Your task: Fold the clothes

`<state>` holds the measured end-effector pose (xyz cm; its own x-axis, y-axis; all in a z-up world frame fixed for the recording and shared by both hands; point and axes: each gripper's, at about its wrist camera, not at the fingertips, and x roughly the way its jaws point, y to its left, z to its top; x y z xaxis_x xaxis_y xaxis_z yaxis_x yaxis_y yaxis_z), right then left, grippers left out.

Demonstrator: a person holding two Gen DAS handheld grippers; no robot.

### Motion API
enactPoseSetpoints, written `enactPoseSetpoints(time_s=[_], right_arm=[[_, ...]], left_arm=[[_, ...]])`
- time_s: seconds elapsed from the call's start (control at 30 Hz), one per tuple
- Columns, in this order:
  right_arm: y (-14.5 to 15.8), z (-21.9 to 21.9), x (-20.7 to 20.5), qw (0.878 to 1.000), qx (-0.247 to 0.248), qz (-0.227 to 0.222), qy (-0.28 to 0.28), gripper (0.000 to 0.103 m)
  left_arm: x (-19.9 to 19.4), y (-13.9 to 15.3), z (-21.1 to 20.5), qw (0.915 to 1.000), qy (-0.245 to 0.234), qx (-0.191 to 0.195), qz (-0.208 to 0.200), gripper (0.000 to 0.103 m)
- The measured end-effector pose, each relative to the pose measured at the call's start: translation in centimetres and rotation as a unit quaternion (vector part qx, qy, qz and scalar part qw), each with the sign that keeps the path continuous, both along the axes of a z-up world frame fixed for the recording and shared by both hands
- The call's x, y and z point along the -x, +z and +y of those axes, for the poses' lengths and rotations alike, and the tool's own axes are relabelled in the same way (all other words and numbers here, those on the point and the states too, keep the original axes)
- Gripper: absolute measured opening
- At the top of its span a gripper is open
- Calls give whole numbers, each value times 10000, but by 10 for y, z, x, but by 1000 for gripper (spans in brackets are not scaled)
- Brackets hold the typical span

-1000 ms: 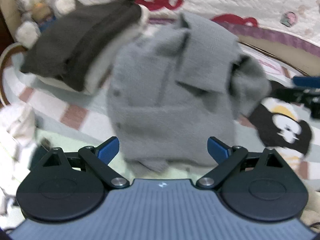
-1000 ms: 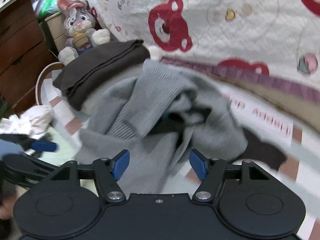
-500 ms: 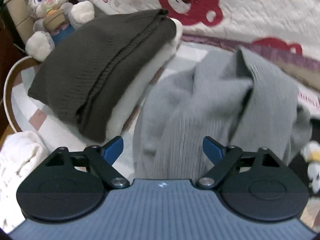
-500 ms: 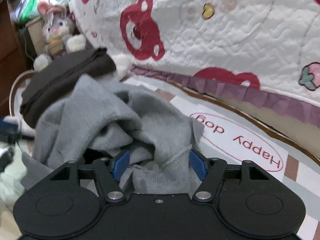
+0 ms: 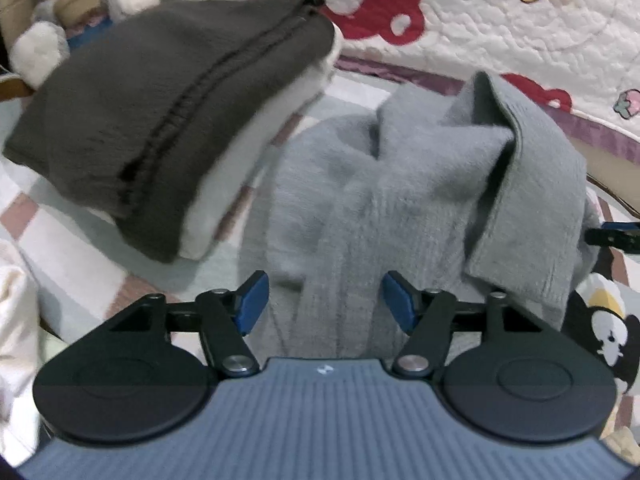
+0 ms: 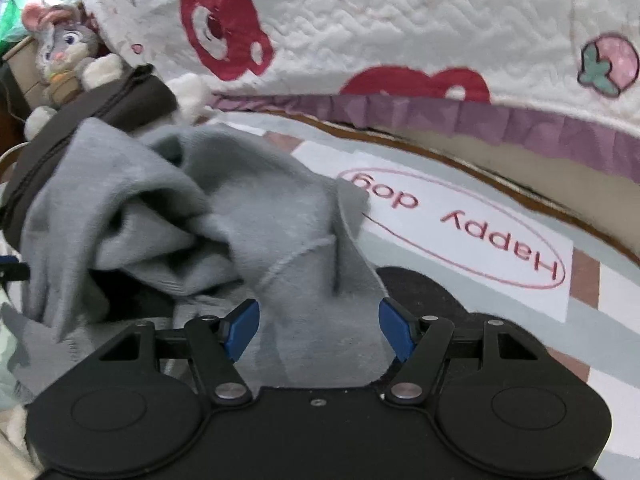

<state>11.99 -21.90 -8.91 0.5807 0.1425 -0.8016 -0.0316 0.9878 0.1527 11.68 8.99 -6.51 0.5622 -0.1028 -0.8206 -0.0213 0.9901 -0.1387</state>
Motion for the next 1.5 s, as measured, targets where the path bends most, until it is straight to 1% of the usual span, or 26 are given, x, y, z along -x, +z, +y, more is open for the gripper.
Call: enactPoseSetpoints(time_s=[0.1, 0.2, 0.33, 0.37, 0.43, 0.47, 0.5, 0.53, 0.57, 0.6, 0.63, 0.7, 0.77, 0.8, 0.83, 0.87, 0.9, 0.93, 0.97, 1.0, 1.03, 1.07, 1.23, 1.33, 1.4, 1.5], right_arm=[[-14, -3, -8, 9989, -403, 107, -194, 71], [-27, 1, -19, 9972, -641, 180, -339, 71], [-42, 8, -37, 9971, -595, 180, -438, 74], [-46, 9, -41, 9968, -594, 172, -497, 78], [-54, 11, -48, 9955, -637, 182, -674, 80], [-57, 11, -50, 9943, -685, 205, -796, 80], [-59, 10, -51, 9919, -771, 213, -984, 78], [-59, 7, -50, 9886, -986, 161, -1127, 69], [-58, 3, -48, 9844, -1245, 88, -1241, 36], [-57, 0, -46, 9803, -1459, 69, -1326, 14], [-54, -2, -44, 9781, -1552, -6, -1385, 14], [-44, -4, -37, 9763, -1570, -241, -1470, 11], [-29, -6, -30, 9772, -1417, -538, -1487, 10], [-22, -7, -27, 9775, -1341, -669, -1482, 10], [-16, -7, -24, 9780, -1257, -778, -1470, 9], [-10, -8, -21, 9785, -1170, -879, -1456, 9], [-5, -8, -18, 9786, -1087, -975, -1450, 9], [-1, -8, -15, 9785, -1005, -1070, -1449, 9], [3, -9, -11, 9778, -961, -1150, -1466, 9], [6, -11, -7, 9768, -931, -1224, -1490, 9], [11, -14, -3, 9754, -899, -1312, -1528, 9], [15, -16, 2, 9737, -866, -1405, -1572, 9], [44, -37, 37, 9628, -633, -1913, -1800, 8], [63, -55, 67, 9549, -565, -2149, -1969, 8], [76, -66, 90, 9512, -366, -2270, -2059, 8], [98, -85, 133, 9387, 54, -2541, -2331, 7]], left_arm=[[-2, -7, 2, 9999, -14, 72, 104, 71], [-4, -14, 10, 9997, 74, 193, 146, 76], [-6, -25, 20, 9988, 188, 413, 185, 83], [-7, -29, 23, 9981, 195, 535, 237, 84], [-10, -37, 31, 9923, 98, 1132, 499, 81], [-12, -41, 37, 9848, 116, 1609, 642, 78], [-10, -43, 41, 9804, 146, 1850, 660, 62], [-9, -42, 40, 9814, 113, 1817, 613, 51], [-8, -40, 38, 9856, 57, 1607, 527, 46], [-8, -38, 34, 9884, 6, 1451, 442, 35], [-7, -36, 31, 9909, -45, 1295, 357, 31], [-8, -35, 25, 9946, -118, 1007, 237, 31], [-11, -38, 18, 9978, -113, 643, 139, 45], [-13, -40, 14, 9988, -94, 464, 86, 59], [-15, -42, 11, 9994, -88, 327, 41, 65], [-17, -42, 10, 9994, -116, 313, 18, 64], [-19, -42, 9, 9994, -154, 308, -21, 51], [-18, -39, 8, 9992, -219, 329, -106, 27], [-18, -35, 6, 9988, -284, 349, -191, 19], [-17, -31, 4, 9983, -369, 327, -299, 14], [-12, -24, 0, 9974, -512, 178, -475, 13], [-8, -17, -5, 9958, -652, 94, -638, 13], [16, 18, -32, 9818, -1332, 641, -1195, 12], [31, 31, -67, 9708, -1796, 999, -1234, 12], [42, 36, -94, 9626, -2108, 1182, -1225, 12], [60, 49, -134, 9453, -2604, 1568, -1186, 9]])
